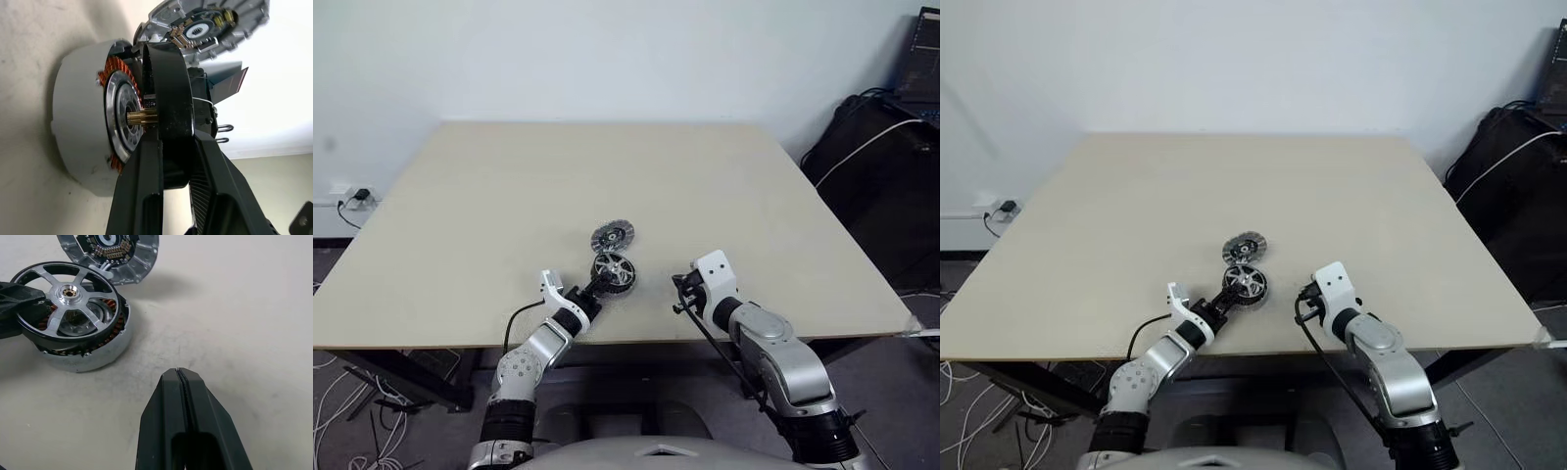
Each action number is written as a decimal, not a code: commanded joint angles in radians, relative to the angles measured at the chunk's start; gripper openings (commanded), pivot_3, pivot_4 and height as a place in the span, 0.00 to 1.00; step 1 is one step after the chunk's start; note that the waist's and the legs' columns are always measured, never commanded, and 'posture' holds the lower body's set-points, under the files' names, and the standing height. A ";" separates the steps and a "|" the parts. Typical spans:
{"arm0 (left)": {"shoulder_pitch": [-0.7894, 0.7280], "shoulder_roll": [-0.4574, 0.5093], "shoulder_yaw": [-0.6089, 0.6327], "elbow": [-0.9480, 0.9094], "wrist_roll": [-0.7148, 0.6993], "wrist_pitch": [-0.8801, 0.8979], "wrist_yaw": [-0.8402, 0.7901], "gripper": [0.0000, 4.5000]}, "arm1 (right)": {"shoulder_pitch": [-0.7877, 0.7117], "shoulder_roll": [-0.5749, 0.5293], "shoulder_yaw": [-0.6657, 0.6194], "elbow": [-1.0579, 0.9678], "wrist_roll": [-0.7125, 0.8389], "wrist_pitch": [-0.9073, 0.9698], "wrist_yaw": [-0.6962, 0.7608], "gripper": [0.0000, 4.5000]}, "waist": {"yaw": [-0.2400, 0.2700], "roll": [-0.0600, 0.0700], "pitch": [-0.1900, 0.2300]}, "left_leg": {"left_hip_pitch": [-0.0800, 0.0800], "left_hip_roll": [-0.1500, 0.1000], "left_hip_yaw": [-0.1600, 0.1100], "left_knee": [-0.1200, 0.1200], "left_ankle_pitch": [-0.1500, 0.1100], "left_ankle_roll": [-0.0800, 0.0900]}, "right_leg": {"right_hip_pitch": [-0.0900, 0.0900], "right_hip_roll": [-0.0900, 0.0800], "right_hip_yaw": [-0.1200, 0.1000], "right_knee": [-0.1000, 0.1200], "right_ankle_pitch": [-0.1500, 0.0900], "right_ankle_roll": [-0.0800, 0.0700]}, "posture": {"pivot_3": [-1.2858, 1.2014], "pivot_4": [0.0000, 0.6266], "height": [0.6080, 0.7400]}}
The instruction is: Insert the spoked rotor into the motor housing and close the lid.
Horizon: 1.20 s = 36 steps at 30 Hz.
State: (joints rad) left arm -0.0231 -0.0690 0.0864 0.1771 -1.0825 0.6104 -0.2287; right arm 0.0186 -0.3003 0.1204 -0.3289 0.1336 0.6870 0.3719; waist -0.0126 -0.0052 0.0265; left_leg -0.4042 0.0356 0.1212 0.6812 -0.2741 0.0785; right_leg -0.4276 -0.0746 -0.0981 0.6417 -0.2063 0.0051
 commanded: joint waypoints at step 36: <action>0.135 0.007 -0.014 -0.368 0.131 -0.027 0.129 0.67 | -0.046 0.021 0.005 0.011 0.006 -0.032 0.005 0.00 | 0.000 0.003 0.002 | -0.006 0.000 -0.003 0.001 0.000 0.000 | -0.003 0.000 -0.002 -0.002 0.000 0.000 | 0.52 0.00 1.00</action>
State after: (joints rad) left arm 0.1111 -0.0572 0.0673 -0.1338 -0.9582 0.6046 -0.0868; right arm -0.0081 -0.2810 0.1299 -0.3120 0.1328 0.6798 0.3728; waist -0.0122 -0.0023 0.0288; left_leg -0.4098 0.0352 0.1185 0.6818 -0.2743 0.0783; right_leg -0.4308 -0.0751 -0.1002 0.6400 -0.2062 0.0053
